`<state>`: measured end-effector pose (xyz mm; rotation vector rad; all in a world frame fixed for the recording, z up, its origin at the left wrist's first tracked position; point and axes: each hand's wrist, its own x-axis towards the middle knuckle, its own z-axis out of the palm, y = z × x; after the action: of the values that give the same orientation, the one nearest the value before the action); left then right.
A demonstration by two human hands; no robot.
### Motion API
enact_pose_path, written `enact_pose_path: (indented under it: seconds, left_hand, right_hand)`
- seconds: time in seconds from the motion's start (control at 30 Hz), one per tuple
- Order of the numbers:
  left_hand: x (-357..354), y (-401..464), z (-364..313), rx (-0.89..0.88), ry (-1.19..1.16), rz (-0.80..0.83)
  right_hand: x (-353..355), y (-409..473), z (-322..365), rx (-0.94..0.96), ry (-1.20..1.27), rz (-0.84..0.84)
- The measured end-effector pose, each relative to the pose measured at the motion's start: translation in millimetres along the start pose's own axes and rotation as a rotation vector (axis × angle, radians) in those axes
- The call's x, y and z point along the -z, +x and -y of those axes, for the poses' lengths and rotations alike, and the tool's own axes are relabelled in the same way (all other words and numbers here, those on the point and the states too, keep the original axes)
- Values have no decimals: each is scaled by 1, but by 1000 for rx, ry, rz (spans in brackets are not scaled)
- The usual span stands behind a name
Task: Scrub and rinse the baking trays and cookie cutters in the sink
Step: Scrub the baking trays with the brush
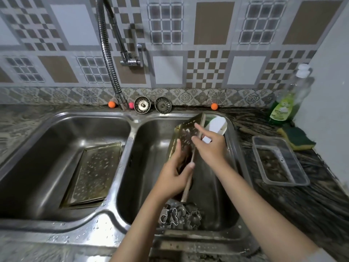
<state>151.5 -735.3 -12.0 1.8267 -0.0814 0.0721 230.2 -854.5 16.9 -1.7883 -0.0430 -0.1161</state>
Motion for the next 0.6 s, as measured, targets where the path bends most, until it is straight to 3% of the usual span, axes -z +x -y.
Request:
enact_pose_path:
  seconds: [0.17,0.23,0.4,0.6]
  left_hand:
    - [34,-4,16,115,6,-242]
    - [46,-8,24,200,7,-243]
    - [69,-18,32,225,-119,-232]
    - [111,-31,37,236,-248,-411]
  right_hand:
    - [5,-4,3,-96,129,-89]
    - [6,-10,9,-99,181,-98]
    - [1,-25,23,-100,208,-78]
    - [-33,-32,29,-62,180,-30]
